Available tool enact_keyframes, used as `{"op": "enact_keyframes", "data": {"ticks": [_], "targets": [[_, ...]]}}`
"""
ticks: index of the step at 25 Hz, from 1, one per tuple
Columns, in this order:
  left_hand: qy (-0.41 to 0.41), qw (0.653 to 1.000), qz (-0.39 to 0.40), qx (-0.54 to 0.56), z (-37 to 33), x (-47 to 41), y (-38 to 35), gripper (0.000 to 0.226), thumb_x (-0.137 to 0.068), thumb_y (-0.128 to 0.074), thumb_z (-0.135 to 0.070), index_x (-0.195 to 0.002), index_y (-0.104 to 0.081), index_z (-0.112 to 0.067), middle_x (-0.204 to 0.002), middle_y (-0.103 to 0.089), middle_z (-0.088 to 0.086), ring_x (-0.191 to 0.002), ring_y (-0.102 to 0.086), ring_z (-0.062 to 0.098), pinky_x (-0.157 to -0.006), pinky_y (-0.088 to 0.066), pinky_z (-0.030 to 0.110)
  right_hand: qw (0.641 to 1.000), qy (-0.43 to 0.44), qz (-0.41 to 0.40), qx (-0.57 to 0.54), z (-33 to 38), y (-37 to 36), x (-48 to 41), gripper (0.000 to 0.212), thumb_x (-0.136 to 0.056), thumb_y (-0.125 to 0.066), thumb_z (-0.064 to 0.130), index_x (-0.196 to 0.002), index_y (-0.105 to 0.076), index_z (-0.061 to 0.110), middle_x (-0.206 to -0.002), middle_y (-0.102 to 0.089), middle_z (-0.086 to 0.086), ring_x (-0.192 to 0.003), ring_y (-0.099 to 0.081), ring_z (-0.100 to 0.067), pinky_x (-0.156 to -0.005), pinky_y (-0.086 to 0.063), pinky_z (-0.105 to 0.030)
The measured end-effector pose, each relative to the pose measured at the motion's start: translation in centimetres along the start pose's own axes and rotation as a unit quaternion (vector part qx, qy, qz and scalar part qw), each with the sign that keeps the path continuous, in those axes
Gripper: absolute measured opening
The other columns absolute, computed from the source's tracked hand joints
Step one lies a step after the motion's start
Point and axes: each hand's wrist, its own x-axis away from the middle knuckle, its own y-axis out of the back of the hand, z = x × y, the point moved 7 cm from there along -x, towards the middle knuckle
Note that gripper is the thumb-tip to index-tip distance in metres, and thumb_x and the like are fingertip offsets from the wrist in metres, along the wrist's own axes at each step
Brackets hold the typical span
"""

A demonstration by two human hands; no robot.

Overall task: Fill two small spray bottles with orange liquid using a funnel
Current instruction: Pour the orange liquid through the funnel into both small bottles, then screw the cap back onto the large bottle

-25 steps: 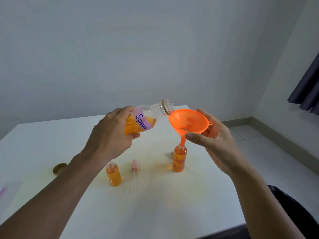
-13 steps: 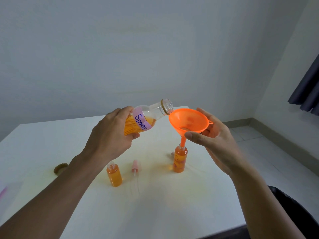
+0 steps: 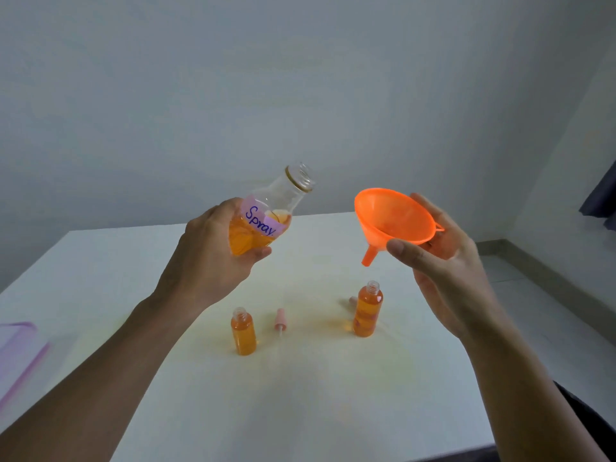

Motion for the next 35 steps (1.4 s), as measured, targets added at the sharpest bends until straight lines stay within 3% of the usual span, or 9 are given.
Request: {"op": "enact_keyframes", "data": {"ticks": [2, 5, 9, 16, 20, 25, 28, 32, 35], "targets": [[0.02, 0.999, -0.026, 0.018, 1.5, 0.5, 1.7, 0.065, -0.072, -0.084, -0.044, -0.127, -0.054, -0.025, -0.113, -0.064, -0.005, -0.097, -0.059, 0.018, -0.074, -0.052, 0.031, 1.0, 0.015, 0.023, -0.006, 0.9, -2.9, -0.7, 0.097, -0.06, -0.092, 0.021, -0.147, -0.048, 0.023, -0.13, -0.068, 0.002, -0.117, -0.07, -0.013, -0.088, -0.058, -0.026], [0.055, 0.996, -0.07, 0.014, 5.2, 1.4, 4.5, 0.067, -0.071, -0.085, -0.044, -0.127, -0.055, -0.022, -0.116, -0.062, -0.005, -0.1, -0.056, 0.018, -0.075, -0.044, 0.026, 0.998, 0.001, 0.067, 0.014, -0.1, -9.0, -2.9, 0.118, -0.05, -0.098, 0.045, -0.152, -0.044, 0.022, -0.135, -0.065, 0.001, -0.122, -0.067, -0.014, -0.1, -0.054, -0.033], [0.137, 0.983, -0.123, -0.004, 13.0, 3.3, 8.2, 0.068, -0.07, -0.086, -0.041, -0.127, -0.057, -0.018, -0.12, -0.061, 0.002, -0.105, -0.056, 0.019, -0.079, -0.04, 0.027, 0.984, -0.093, 0.149, 0.023, -5.3, -19.9, -6.6, 0.132, -0.044, -0.102, 0.047, -0.152, -0.039, 0.004, -0.138, -0.063, -0.011, -0.121, -0.068, -0.024, -0.105, -0.054, -0.045], [0.271, 0.944, -0.184, 0.04, 23.5, 6.4, 8.4, 0.066, -0.07, -0.087, -0.037, -0.124, -0.057, -0.015, -0.117, -0.063, 0.002, -0.104, -0.058, 0.018, -0.079, -0.04, 0.026, 0.948, -0.203, 0.174, 0.172, -14.5, -32.6, -8.5, 0.076, -0.059, -0.097, 0.041, -0.114, -0.057, 0.01, -0.113, -0.069, -0.014, -0.108, -0.069, -0.03, -0.093, -0.059, -0.042], [0.3, 0.931, -0.192, 0.078, 26.6, 7.2, 7.0, 0.064, -0.071, -0.086, -0.035, -0.125, -0.058, -0.016, -0.117, -0.064, -0.001, -0.105, -0.059, 0.017, -0.08, -0.04, 0.024, 0.922, -0.24, 0.165, 0.256, -17.2, -36.0, -8.8, 0.093, -0.057, -0.096, 0.048, -0.127, -0.046, 0.012, -0.121, -0.058, -0.009, -0.109, -0.062, -0.029, -0.094, -0.058, -0.043], [0.294, 0.92, -0.231, 0.116, 28.2, 8.4, 5.8, 0.067, -0.072, -0.085, -0.039, -0.129, -0.057, -0.019, -0.118, -0.066, -0.002, -0.107, -0.061, 0.017, -0.085, -0.047, 0.026, 0.899, -0.242, 0.165, 0.324, -18.4, -38.0, -8.6, 0.076, -0.067, -0.091, 0.047, -0.114, -0.039, 0.019, -0.114, -0.049, -0.004, -0.107, -0.055, -0.026, -0.1, -0.055, -0.045], [0.293, 0.92, -0.233, 0.117, 28.2, 8.6, 5.7, 0.074, -0.074, -0.083, -0.041, -0.138, -0.05, -0.02, -0.129, -0.062, -0.003, -0.115, -0.057, 0.014, -0.092, -0.047, 0.026, 0.891, -0.24, 0.164, 0.347, -19.1, -38.5, -8.2, 0.073, -0.071, -0.088, 0.049, -0.12, -0.042, 0.019, -0.104, -0.046, 0.001, -0.103, -0.049, -0.022, -0.09, -0.053, -0.038], [0.279, 0.93, -0.21, 0.113, 28.3, 9.2, 5.0, 0.082, -0.08, -0.079, -0.039, -0.148, -0.038, -0.021, -0.14, -0.056, -0.004, -0.124, -0.054, 0.015, -0.097, -0.045, 0.026, 0.89, -0.233, 0.15, 0.362, -19.9, -38.9, -7.6, 0.097, -0.071, -0.083, 0.055, -0.146, -0.037, 0.015, -0.131, -0.047, -0.004, -0.108, -0.041, -0.02, -0.081, -0.043, -0.038], [0.279, 0.945, -0.151, 0.079, 28.8, 10.3, 3.5, 0.079, -0.088, -0.071, -0.037, -0.152, -0.029, -0.02, -0.149, -0.046, 0.003, -0.135, -0.045, 0.024, -0.109, -0.039, 0.037, 0.888, -0.229, 0.126, 0.379, -20.2, -39.0, -7.7, 0.111, -0.068, -0.082, 0.061, -0.153, -0.027, 0.015, -0.148, -0.044, -0.009, -0.128, -0.046, -0.028, -0.091, -0.048, -0.043]]}}
